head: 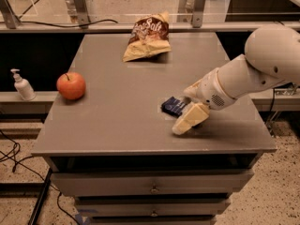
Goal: Move rxbar blueberry near apple
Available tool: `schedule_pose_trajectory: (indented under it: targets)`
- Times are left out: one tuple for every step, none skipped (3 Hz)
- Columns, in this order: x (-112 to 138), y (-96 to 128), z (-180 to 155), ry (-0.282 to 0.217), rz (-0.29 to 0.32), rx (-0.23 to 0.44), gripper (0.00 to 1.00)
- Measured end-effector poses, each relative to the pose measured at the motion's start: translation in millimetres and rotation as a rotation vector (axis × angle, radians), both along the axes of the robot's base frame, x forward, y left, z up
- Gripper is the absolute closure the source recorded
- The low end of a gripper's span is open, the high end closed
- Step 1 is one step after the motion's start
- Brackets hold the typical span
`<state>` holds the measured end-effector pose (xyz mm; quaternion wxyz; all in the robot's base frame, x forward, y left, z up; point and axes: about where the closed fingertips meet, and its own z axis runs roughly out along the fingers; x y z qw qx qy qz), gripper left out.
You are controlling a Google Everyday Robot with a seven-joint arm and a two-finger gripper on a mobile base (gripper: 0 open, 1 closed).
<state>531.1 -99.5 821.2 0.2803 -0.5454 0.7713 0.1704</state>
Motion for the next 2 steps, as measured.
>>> schedule_pose_trajectory:
  targets:
    - [1.9, -3.2, -3.6, 0.000, -0.010, 0.002, 0.39]
    - [2.2, -5.9, -3.7, 0.000, -0.018, -0.001, 0.64]
